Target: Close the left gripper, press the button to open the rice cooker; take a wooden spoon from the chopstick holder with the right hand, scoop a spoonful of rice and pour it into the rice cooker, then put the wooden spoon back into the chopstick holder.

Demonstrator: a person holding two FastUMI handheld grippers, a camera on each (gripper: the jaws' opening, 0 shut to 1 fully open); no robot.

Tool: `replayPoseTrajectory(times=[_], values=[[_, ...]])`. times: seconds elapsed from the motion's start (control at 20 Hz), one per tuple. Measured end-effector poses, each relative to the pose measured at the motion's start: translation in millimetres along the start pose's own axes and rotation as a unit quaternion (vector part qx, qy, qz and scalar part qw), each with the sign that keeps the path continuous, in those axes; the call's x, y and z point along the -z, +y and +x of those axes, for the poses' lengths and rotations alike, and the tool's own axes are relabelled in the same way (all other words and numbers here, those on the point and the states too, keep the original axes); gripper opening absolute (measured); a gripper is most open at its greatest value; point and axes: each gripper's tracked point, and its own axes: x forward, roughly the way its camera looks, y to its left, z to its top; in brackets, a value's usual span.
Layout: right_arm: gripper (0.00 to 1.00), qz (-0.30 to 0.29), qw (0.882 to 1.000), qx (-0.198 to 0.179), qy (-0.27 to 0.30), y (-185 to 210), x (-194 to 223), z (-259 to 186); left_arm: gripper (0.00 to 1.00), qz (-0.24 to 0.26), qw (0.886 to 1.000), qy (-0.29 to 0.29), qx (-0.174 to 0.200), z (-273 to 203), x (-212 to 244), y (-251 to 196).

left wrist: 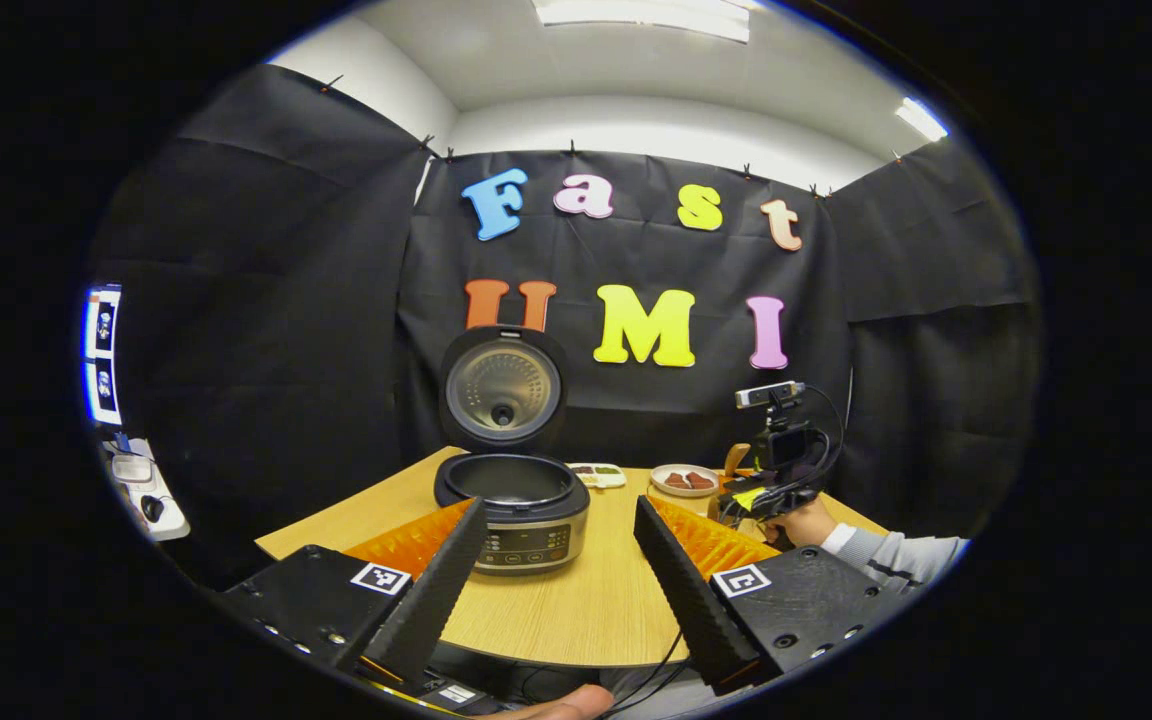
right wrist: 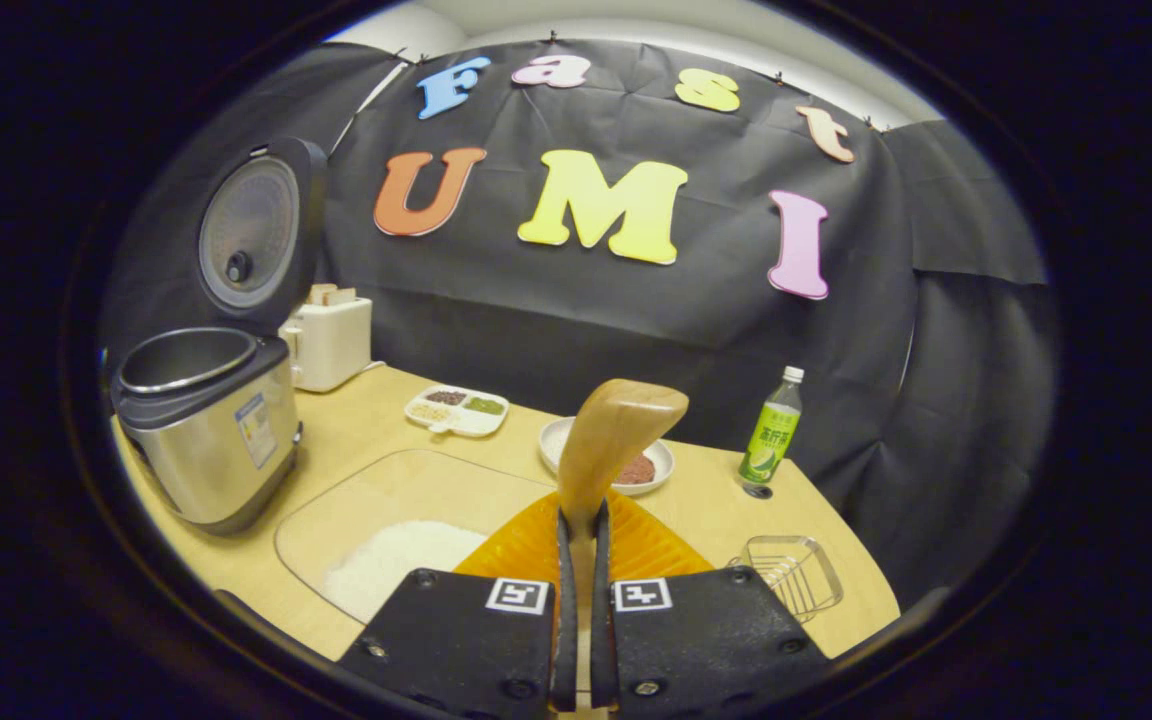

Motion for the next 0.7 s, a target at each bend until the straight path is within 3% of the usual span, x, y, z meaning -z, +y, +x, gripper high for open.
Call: replayPoseTrajectory(times=[0.1,0.25,0.35,0.7], values=[[0.11,0.007,1.0,-0.004,-0.007,4.3,0.4,6.1,0.95,-0.001,1.0,0.005,-0.001,3.4,2.2,4.5],[0.11,0.05,0.996,-0.078,0.006,38.6,9.4,9.5,0.95,-0.001,1.0,0.011,-0.005,10.1,2.6,6.9],[0.11,0.068,0.993,-0.1,0.002,48.5,5.9,8.5,0.95,0.009,1.0,0.016,-0.01,11.5,4.2,10.1],[0.11,0.169,0.97,-0.176,0.02,84.9,-1.5,1.0,0.94,0.007,1.0,0.016,-0.003,8.7,8.0,14.4]])
